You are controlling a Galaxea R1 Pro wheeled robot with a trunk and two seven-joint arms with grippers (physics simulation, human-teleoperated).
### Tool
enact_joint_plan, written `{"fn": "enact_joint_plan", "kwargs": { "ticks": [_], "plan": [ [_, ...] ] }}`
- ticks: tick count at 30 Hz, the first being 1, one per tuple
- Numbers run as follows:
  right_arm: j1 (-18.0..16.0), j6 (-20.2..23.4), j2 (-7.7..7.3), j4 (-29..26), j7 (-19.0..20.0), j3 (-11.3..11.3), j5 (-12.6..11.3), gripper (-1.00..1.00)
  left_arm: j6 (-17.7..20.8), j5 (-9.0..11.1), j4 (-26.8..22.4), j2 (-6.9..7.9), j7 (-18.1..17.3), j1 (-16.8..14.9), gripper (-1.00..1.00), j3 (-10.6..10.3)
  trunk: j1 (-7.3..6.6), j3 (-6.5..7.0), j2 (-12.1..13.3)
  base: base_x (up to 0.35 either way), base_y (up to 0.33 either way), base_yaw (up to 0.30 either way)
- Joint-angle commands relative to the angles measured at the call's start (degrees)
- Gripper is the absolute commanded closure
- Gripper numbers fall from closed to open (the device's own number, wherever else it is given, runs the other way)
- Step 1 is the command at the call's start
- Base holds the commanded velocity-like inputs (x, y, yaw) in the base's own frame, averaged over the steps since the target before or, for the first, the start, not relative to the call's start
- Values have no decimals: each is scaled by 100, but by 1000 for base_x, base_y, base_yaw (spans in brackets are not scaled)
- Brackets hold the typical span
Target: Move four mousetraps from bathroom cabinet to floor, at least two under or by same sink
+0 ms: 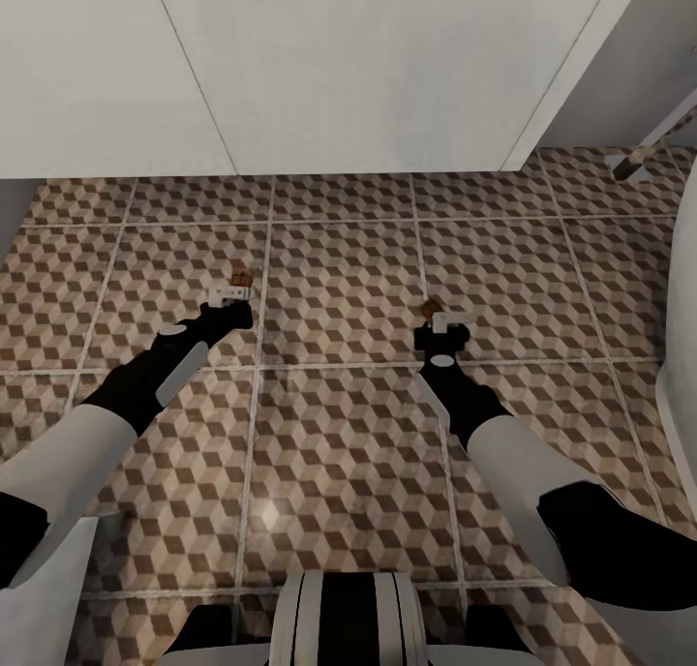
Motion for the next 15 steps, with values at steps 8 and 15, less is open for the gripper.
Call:
{"fn": "enact_joint_plan", "kwargs": {
  "ticks": [8,15],
  "plan": [
    [1,-4,-10,30,-78,66,-14,100,44,58,-66,-68,19,82,100,-21,-1,-3,-1,0,0,0],
    [1,-26,-17,-3,-62,116,-4,100,60,58,-87,-76,18,85,100,-31,-1,-3,-1,0,0,0]
  ]
}}
